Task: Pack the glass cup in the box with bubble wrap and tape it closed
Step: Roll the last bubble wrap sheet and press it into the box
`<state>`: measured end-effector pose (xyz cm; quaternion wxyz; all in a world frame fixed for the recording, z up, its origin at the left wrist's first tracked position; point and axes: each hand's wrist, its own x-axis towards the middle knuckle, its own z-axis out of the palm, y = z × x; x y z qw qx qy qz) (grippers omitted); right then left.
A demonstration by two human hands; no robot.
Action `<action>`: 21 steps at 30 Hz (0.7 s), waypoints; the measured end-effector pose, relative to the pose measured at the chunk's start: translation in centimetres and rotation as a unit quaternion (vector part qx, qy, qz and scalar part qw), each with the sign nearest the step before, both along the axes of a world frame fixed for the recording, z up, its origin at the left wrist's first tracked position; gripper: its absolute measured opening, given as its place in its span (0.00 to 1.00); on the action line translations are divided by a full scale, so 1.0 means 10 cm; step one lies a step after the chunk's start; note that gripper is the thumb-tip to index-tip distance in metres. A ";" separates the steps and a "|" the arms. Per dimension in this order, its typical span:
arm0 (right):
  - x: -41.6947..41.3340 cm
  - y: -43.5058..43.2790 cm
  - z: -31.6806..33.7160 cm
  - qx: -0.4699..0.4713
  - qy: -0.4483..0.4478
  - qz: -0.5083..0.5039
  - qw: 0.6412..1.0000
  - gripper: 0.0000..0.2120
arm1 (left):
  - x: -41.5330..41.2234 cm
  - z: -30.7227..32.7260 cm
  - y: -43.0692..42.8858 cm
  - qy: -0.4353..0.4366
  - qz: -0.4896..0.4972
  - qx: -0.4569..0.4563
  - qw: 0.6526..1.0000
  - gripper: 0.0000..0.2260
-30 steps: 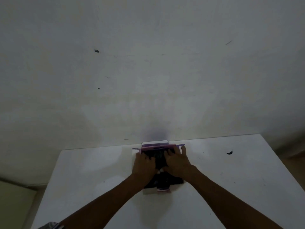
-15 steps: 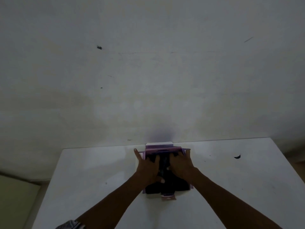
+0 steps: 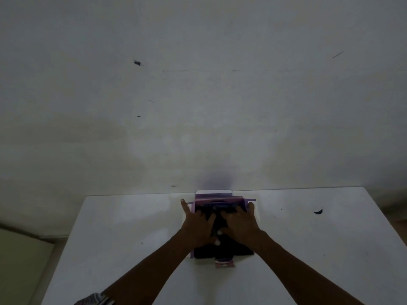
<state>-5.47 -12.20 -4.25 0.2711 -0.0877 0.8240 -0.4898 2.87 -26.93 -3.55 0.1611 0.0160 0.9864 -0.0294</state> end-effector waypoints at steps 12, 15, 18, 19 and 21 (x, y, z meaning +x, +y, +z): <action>0.01 0.15 0.08 0.374 0.342 0.345 0.790 0.33 | 0.10 -0.02 0.02 0.051 0.028 0.055 0.997 0.36; 0.03 0.29 0.23 0.399 0.382 0.378 0.743 0.31 | 0.16 0.01 0.00 0.033 0.026 0.039 0.998 0.41; 0.09 0.42 0.26 0.421 0.406 0.363 0.725 0.32 | 0.16 0.03 0.03 0.016 0.026 0.031 0.999 0.43; 0.12 0.44 0.24 0.435 0.390 0.355 0.730 0.36 | 0.14 0.03 0.04 0.010 0.026 0.021 0.999 0.43; 0.17 0.42 0.09 0.421 0.379 0.342 0.750 0.41 | 0.10 0.05 0.07 -0.004 0.037 0.004 0.999 0.44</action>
